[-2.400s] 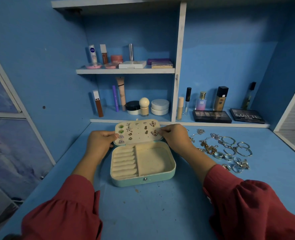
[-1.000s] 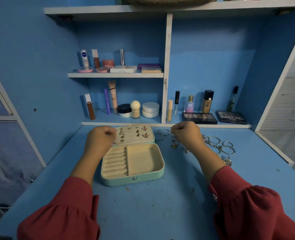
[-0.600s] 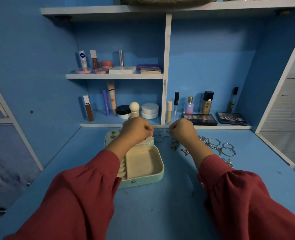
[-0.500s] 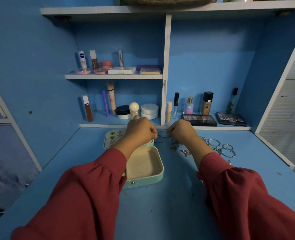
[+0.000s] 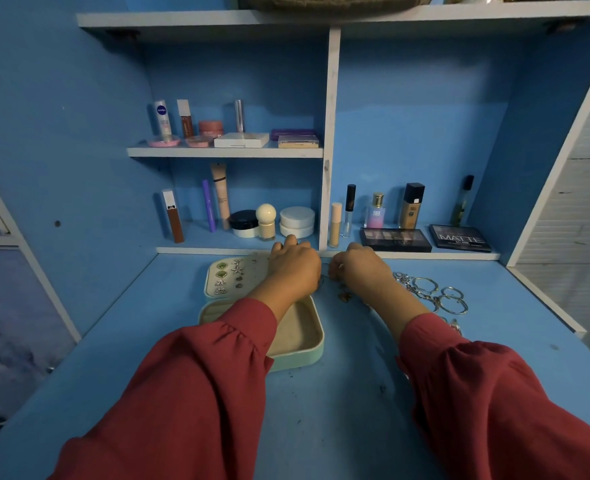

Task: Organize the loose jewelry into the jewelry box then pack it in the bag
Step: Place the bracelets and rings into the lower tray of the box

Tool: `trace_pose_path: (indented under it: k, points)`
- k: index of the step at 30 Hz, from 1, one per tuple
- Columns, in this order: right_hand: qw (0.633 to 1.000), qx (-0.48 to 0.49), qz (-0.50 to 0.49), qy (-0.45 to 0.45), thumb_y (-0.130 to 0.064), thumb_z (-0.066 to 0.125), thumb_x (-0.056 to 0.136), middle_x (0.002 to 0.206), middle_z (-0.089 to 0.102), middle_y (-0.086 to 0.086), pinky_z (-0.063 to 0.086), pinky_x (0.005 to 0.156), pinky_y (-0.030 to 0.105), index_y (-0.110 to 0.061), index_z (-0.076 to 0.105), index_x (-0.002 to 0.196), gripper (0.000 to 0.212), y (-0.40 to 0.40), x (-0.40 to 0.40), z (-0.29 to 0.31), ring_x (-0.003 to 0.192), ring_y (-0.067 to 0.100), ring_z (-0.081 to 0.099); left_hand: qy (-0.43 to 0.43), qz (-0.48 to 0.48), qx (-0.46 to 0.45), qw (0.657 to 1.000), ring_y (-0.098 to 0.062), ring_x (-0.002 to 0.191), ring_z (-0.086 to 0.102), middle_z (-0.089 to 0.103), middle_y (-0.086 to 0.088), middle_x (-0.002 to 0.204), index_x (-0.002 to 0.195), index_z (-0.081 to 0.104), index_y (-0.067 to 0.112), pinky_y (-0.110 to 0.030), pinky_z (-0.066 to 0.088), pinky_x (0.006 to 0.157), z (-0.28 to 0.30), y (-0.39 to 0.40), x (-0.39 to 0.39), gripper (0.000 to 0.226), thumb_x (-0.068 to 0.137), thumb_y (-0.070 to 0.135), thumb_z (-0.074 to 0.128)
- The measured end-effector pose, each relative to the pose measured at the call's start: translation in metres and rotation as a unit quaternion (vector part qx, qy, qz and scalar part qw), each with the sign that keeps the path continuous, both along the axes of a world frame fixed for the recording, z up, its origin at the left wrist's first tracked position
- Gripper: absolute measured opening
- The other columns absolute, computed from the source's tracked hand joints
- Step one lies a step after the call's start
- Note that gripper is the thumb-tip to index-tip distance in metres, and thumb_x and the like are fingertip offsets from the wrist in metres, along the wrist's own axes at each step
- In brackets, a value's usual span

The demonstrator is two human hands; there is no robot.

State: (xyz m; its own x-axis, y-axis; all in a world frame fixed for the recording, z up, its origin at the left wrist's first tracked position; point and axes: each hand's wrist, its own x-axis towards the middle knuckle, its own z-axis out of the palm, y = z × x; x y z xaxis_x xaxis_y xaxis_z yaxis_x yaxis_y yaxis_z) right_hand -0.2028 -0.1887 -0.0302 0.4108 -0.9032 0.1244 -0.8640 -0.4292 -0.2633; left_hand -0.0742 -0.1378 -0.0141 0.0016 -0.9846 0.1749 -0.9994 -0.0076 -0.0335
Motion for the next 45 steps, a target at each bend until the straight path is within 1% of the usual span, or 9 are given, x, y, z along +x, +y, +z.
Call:
trace_pose_path:
  k: [8,15,18,23,26,29,36,40,45]
  points:
    - [0.985,-0.019,-0.018,-0.169,-0.007,0.042,0.095,0.107,0.054,0.013,0.045,0.084,0.036,-0.011,0.064,0.100,0.023,-0.002,-0.004,-0.006,0.101,0.029,0.053,0.063,-0.035,-0.035,0.997,-0.023,0.110,0.040,0.054,0.001,0.107,0.090,0.070,0.025,-0.035,0.030,0.092,-0.002,0.003,0.005,0.015,0.091,0.026,0.055]
    - [0.930,0.017,-0.065,-0.361,-0.008,0.030,0.099,0.090,0.056,0.002,0.035,0.059,0.026,-0.010,0.052,0.092,0.023,0.015,-0.009,0.016,0.072,0.012,0.048,0.256,-0.024,-0.093,0.962,-0.025,0.097,0.056,0.068,-0.001,0.092,0.089,0.068,0.016,-0.038,0.043,0.091,0.009,0.014,0.017,0.015,0.091,0.019,0.054]
    - [0.906,0.051,-0.083,-0.413,-0.008,0.030,0.099,0.081,0.053,-0.001,0.034,0.050,0.020,-0.010,0.054,0.092,0.025,0.019,-0.010,0.021,0.063,0.008,0.044,0.369,-0.034,-0.085,0.925,-0.024,0.087,0.064,0.070,0.000,0.085,0.074,0.066,0.023,-0.041,0.052,0.084,0.016,0.023,0.030,0.017,0.088,0.015,0.060]
    - [0.870,0.109,-0.052,-0.479,-0.001,0.037,0.098,0.068,0.052,0.002,0.044,0.052,0.021,-0.005,0.059,0.088,0.025,0.024,-0.007,0.022,0.057,0.013,0.047,0.472,-0.046,-0.086,0.876,-0.016,0.076,0.061,0.071,-0.010,0.086,0.067,0.063,0.020,-0.021,0.047,0.069,0.026,0.053,0.047,0.027,0.086,0.001,0.061]
    - [0.855,0.153,-0.022,-0.495,-0.001,0.041,0.099,0.067,0.053,0.005,0.047,0.050,0.018,-0.003,0.059,0.092,0.019,0.028,-0.004,0.019,0.057,0.014,0.048,0.508,-0.041,-0.074,0.857,-0.012,0.081,0.064,0.069,0.000,0.080,0.066,0.064,0.015,-0.008,0.045,0.069,0.025,0.069,0.057,0.025,0.085,-0.001,0.062]
    - [0.848,0.172,-0.002,-0.502,-0.003,0.047,0.099,0.070,0.056,0.007,0.050,0.052,0.015,0.002,0.062,0.098,0.015,0.034,-0.003,0.019,0.059,0.013,0.051,0.508,-0.027,-0.049,0.859,0.002,0.084,0.065,0.070,0.007,0.085,0.066,0.065,0.010,-0.001,0.044,0.070,0.021,0.079,0.066,0.021,0.085,0.000,0.063]
    - [0.845,0.196,0.029,-0.497,-0.010,0.056,0.096,0.073,0.062,0.008,0.053,0.056,0.016,-0.002,0.065,0.094,0.012,0.045,-0.005,0.022,0.061,0.012,0.057,0.454,-0.040,0.034,0.889,0.010,0.064,0.061,0.069,0.008,0.076,0.077,0.068,-0.007,-0.005,0.043,0.062,0.012,0.090,0.074,0.011,0.084,-0.003,0.062]
    - [0.863,0.206,0.053,-0.458,-0.012,0.060,0.093,0.072,0.065,0.006,0.054,0.058,0.018,-0.004,0.067,0.094,0.011,0.049,-0.005,0.022,0.059,0.010,0.059,0.408,-0.036,0.022,0.912,0.010,0.059,0.057,0.066,0.015,0.066,0.080,0.071,-0.003,-0.005,0.041,0.057,0.014,0.090,0.075,0.009,0.085,0.001,0.064]
    - [0.860,0.239,0.071,-0.445,-0.007,0.065,0.089,0.070,0.070,0.006,0.055,0.059,0.020,-0.006,0.071,0.086,0.006,0.053,-0.004,0.023,0.057,0.010,0.064,0.303,-0.004,-0.016,0.953,0.000,0.070,0.056,0.064,0.018,0.073,0.087,0.074,0.013,-0.019,0.044,0.069,0.011,0.092,0.078,0.009,0.087,0.015,0.064]
